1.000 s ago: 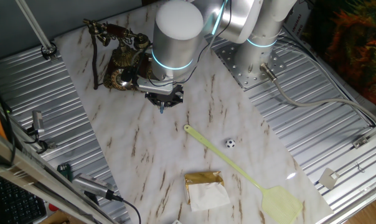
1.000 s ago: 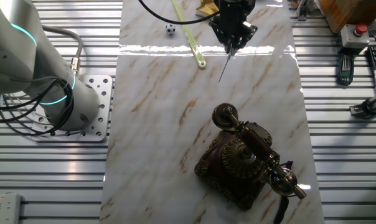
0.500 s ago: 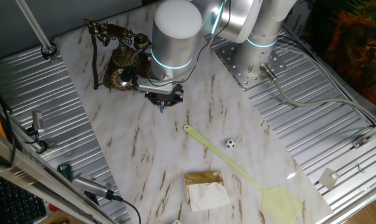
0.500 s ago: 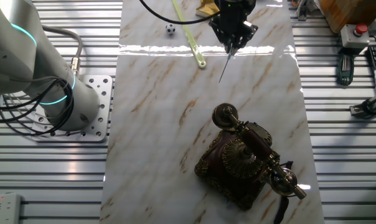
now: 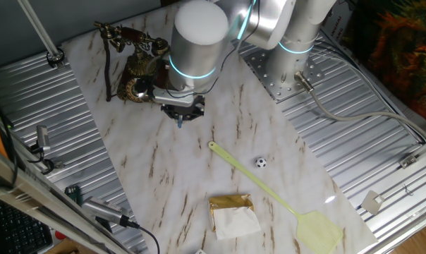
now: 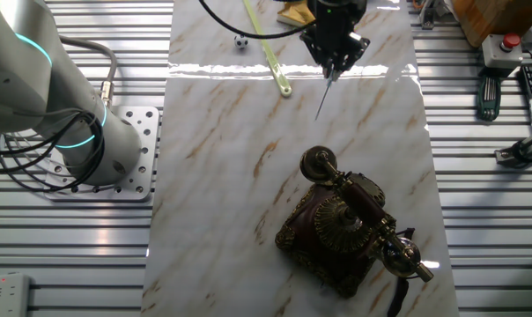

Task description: Dial a number on an old rotary phone

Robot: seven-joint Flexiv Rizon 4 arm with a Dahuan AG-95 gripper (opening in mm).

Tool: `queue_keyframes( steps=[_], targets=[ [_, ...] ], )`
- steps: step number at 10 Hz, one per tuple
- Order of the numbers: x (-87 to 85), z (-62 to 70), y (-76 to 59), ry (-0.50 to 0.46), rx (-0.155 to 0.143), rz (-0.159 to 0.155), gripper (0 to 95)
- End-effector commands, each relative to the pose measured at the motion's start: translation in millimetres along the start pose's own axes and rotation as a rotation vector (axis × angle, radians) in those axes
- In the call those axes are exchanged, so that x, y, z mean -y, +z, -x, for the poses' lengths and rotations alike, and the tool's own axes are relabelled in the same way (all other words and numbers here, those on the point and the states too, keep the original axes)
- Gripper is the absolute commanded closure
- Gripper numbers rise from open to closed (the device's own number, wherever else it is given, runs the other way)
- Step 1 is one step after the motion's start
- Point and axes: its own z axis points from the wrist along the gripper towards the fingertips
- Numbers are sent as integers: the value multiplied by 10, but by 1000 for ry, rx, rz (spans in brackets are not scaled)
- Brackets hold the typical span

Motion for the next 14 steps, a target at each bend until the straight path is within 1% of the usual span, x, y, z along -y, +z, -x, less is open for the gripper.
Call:
queue_keyframes(
  steps=[1,2,3,4,5,6,9,10,11,13,14],
  targets=[
    [246,-41,51,-28,7,19,950],
    [347,-55,25,-43,5,19,950],
    [406,-60,8,-50,3,22,950],
    [506,-68,-24,-56,6,36,950],
    [618,-84,-67,-67,5,42,950],
    [685,-112,-92,-63,9,45,950],
    [812,-245,-43,-80,20,53,950],
    [851,-300,-20,-87,29,56,950],
    [895,-360,7,-98,33,55,950],
    [951,-439,41,-114,35,51,950],
    [979,-456,39,-121,35,50,950]
  ],
)
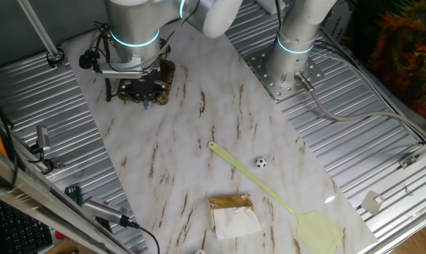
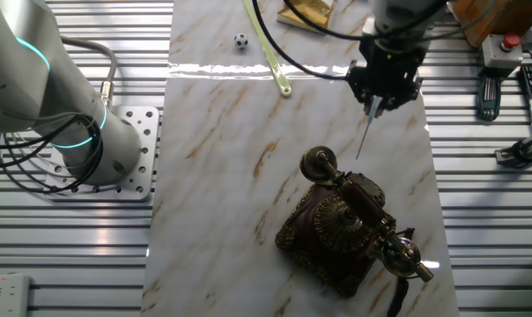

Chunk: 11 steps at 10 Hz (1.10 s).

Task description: Dial a number on an old rotary phone

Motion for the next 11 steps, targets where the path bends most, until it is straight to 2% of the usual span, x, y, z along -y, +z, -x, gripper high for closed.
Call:
queue_keyframes(
  steps=[1,4,11],
  targets=[
    [23,-18,-22,-12,-2,1,950],
    [89,-29,-74,-19,-6,-1,950],
    [180,-179,-43,-55,6,-1,950]
  ],
)
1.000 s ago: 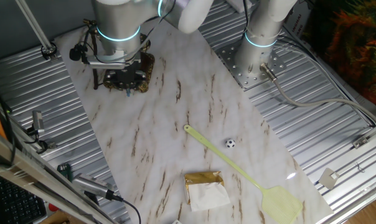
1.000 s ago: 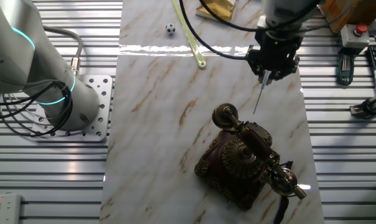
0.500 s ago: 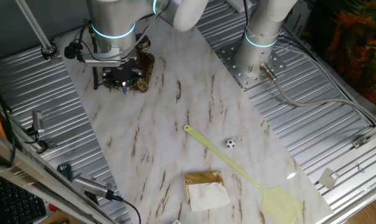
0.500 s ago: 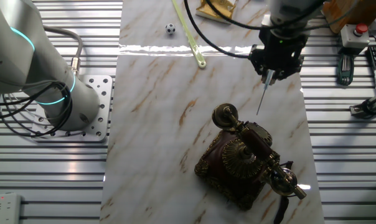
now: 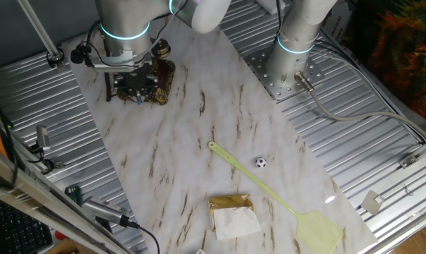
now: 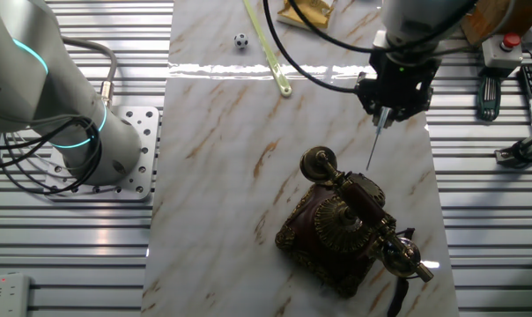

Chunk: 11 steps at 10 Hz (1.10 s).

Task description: Dial a number on an old rotary phone

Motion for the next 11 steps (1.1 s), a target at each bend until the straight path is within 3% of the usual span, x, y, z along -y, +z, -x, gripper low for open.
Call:
queue_keyframes(
  steps=[1,11],
  targets=[
    [7,-40,1,-5,5,1,950],
    [36,-200,-21,-36,14,5,950]
  ],
)
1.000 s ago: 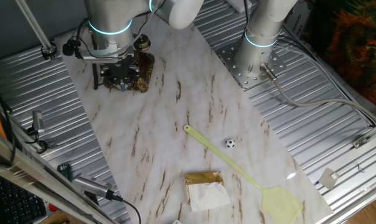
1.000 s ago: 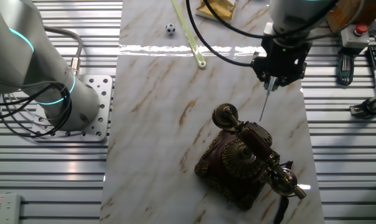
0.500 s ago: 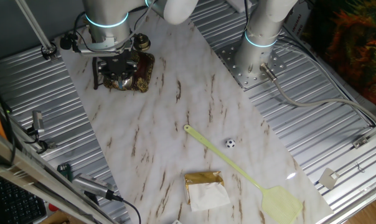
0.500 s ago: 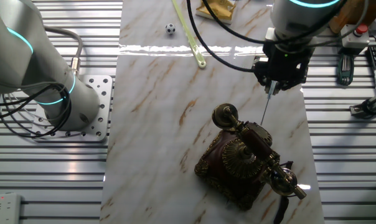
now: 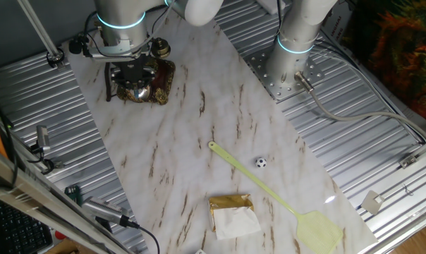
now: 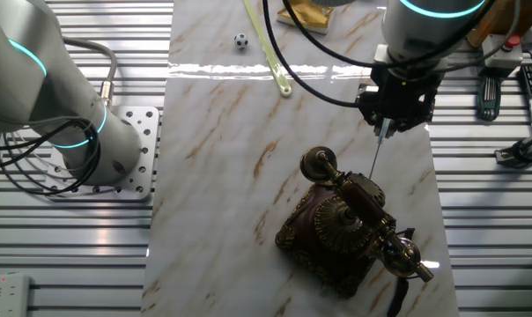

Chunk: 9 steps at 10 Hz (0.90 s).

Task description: Dial a number on an old rotary phone

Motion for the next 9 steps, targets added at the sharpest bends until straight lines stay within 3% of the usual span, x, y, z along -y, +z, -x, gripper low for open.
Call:
queue_keyframes(
  steps=[1,9],
  targets=[
    [-4,-25,-3,-3,-1,-1,950],
    [-18,-103,-7,-19,13,0,950]
  ],
)
